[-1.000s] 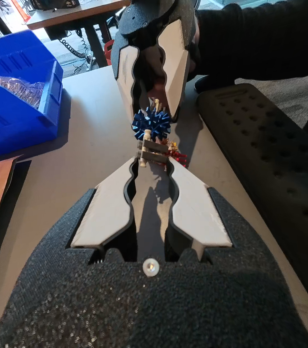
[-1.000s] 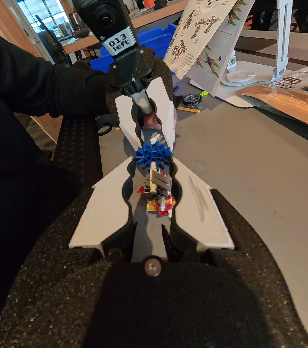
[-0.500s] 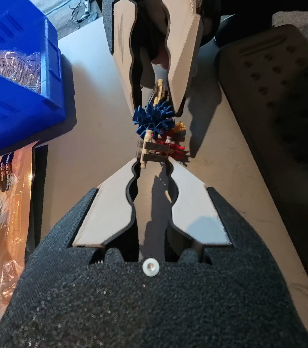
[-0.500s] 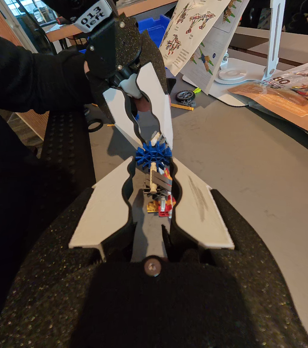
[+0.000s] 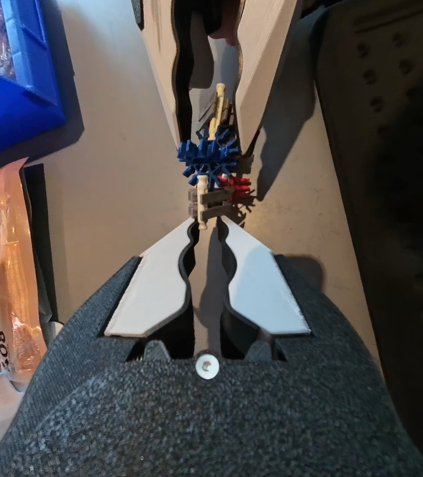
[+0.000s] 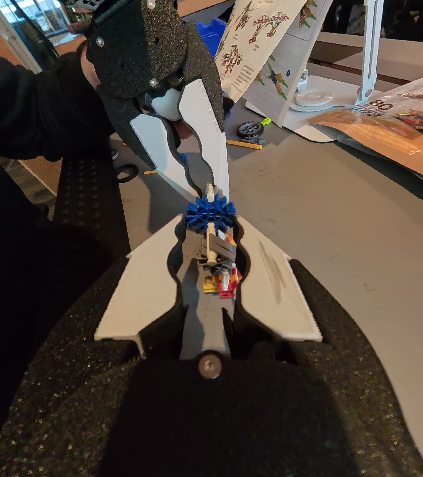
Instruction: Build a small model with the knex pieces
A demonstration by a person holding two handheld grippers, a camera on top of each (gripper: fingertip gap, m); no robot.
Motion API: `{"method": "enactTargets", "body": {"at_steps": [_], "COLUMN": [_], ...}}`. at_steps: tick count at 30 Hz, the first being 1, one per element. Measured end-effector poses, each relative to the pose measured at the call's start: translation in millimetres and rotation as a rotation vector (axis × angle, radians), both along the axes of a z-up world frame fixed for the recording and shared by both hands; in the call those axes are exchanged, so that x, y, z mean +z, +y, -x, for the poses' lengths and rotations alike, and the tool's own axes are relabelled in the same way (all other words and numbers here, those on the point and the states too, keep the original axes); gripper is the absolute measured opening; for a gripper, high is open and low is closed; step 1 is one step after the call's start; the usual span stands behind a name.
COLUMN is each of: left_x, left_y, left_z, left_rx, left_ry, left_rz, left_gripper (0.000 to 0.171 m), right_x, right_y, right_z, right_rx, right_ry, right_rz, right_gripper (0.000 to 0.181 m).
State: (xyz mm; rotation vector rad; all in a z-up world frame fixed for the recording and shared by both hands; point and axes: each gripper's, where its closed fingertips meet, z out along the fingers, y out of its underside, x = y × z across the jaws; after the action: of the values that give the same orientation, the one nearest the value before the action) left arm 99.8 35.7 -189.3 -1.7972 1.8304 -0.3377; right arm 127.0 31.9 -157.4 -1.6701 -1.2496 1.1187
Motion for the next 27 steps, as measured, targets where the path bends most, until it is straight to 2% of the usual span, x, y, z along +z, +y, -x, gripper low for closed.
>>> {"method": "enactTargets", "body": {"at_steps": [3, 6, 9, 14, 23, 27], "left_x": [-2, -3, -1, -2, 7, 10], "left_y": [1, 2, 2, 6, 9, 2], "left_z": [-2, -4, -7, -11, -11, -4], "left_rx": [0.013, 0.020, 0.023, 0.015, -0.025, -0.105], "left_ry": [0.002, -0.020, -0.065, -0.115, -0.125, -0.083], "left_rz": [0.022, 0.030, 0.048, 0.035, -0.035, -0.073], "left_gripper": [0.016, 0.034, 0.041, 0.019, 0.016, 0.016], "right_x": [0, -1, -2, -3, 1, 2], "right_y": [2, 3, 3, 5, 5, 0], "right_z": [-2, -3, -3, -3, -4, -2], "right_rx": [-0.007, -0.004, -0.001, 0.000, 0.000, 0.027], "right_ry": [0.015, 0.013, 0.009, 0.014, 0.025, 0.031], "right_rz": [0.027, 0.027, 0.027, 0.033, 0.026, 0.027], "right_gripper": [0.035, 0.036, 0.036, 0.036, 0.035, 0.035]}}
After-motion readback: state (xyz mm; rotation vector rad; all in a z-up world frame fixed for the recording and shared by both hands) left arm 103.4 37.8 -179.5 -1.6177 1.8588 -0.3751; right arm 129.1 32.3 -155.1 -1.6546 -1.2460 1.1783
